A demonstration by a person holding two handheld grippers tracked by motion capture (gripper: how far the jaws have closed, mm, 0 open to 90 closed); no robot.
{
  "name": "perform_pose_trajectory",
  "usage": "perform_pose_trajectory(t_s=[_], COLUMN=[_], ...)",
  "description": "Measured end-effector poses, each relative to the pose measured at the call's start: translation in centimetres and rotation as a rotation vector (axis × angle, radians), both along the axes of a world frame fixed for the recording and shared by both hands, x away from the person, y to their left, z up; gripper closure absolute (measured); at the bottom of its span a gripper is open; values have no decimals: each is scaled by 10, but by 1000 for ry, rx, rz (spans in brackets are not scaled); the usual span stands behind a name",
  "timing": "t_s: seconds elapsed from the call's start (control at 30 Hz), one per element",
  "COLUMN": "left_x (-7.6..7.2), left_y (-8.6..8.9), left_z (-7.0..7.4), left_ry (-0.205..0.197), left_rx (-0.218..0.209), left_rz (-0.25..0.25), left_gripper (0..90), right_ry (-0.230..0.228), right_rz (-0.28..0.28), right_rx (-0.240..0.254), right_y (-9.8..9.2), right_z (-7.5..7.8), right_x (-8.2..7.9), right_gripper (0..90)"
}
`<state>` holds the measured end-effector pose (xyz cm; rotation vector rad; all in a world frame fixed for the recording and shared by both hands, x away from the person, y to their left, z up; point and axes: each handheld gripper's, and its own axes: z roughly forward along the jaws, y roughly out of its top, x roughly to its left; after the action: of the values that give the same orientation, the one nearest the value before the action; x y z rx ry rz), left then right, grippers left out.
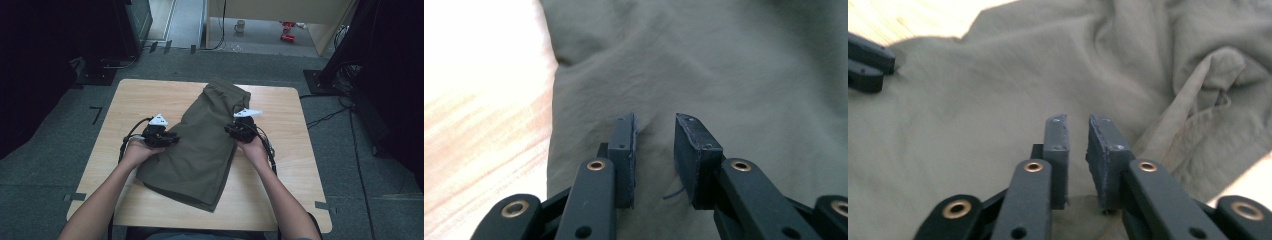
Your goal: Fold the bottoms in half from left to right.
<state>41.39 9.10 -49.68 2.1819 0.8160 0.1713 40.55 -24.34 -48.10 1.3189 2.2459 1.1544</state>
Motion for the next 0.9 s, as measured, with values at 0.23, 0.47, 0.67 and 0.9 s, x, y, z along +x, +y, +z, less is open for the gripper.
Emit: perform_pose_trajectory(t_s=[0.23,0.47,0.67,0.9], left_x=[1,-4,-11,-26], left_y=[0,8,7,2], left_z=[-8,-14,-15,-14], left_ry=[29,43,35,33], left_rx=[15,-54,-50,-37], left_rz=[-1,14,21,20], left_gripper=[661,618,606,585], right_ry=[36,27,7,-32], right_rz=[-34,-22,-22,-41], right_rx=[11,-55,-78,-100], right_y=[-13,-7,-4,5], right_z=[-20,-32,-34,-37], right_x=[-6,-12,-12,-11], right_gripper=[708,583,552,501])
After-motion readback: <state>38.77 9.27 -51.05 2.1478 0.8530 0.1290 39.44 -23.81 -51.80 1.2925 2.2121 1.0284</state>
